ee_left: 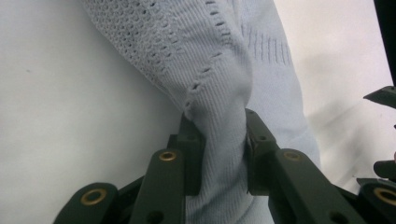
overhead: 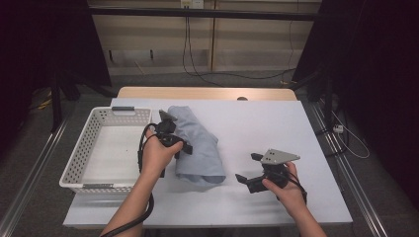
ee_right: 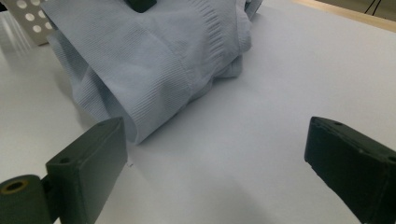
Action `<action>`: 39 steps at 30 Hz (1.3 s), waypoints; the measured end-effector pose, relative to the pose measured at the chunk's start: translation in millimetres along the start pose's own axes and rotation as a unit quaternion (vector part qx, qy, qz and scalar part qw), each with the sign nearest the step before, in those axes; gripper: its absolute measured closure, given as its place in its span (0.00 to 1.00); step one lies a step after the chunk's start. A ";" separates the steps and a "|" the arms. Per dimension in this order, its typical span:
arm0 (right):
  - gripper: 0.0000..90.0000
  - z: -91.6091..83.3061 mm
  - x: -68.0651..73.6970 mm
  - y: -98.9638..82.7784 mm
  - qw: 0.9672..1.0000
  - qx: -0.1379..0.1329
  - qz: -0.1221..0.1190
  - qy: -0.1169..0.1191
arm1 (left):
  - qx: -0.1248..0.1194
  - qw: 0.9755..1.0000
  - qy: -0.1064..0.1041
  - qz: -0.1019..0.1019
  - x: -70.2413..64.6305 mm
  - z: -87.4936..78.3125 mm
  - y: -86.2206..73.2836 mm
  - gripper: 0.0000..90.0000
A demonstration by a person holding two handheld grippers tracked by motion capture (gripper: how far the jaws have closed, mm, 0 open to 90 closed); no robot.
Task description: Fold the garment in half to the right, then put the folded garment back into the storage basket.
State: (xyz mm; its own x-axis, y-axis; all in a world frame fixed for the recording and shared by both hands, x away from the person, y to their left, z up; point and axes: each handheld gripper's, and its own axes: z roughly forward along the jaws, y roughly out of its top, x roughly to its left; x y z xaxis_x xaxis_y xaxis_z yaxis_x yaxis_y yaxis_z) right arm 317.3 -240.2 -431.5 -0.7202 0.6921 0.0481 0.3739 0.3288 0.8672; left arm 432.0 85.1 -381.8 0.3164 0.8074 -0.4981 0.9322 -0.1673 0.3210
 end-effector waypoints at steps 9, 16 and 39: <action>0.06 -4.1 1.3 -2.4 1.000 0.001 -0.002 0.001 | 0.038 0.998 0.036 0.030 -6.1 -12.1 12.7 0.82; 0.06 -7.1 1.2 -4.9 1.000 0.002 0.001 -0.004 | 0.056 0.995 0.058 0.052 -13.3 -19.2 22.4 0.82; 0.05 -7.6 1.1 -5.0 1.000 0.001 0.000 -0.002 | 0.081 0.987 0.108 0.092 -28.3 -41.3 44.7 0.82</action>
State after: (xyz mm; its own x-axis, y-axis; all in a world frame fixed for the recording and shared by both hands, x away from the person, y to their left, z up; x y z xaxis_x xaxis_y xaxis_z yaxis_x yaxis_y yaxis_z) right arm 310.2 -245.9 -432.0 -0.7177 0.6949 0.0450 0.3750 0.3313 0.8658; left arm 457.5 78.1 -320.0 0.4546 0.8534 -0.2549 0.8838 -0.3966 0.2483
